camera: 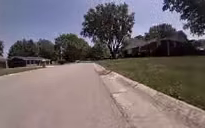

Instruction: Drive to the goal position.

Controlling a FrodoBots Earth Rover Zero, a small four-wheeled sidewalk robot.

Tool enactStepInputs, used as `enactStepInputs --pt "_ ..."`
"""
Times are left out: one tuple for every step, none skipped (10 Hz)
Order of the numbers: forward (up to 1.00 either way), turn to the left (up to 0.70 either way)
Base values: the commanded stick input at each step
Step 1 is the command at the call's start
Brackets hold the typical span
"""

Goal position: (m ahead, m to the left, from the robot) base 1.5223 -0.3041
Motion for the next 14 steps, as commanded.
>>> enactStepInputs --pt "0.7 0.0" --pt "0.7 0.0" --pt "0.7 0.0" --pt "0.7 0.0" --pt "0.7 0.0" --pt "0.7 0.0" --pt "0.7 0.0" --pt "0.7 0.04" --pt "0.7 0.13" --pt "0.7 0.22" --pt "0.7 0.31" --pt "0.7 0.35" --pt "0.7 0.35" --pt "0.7 0.35"
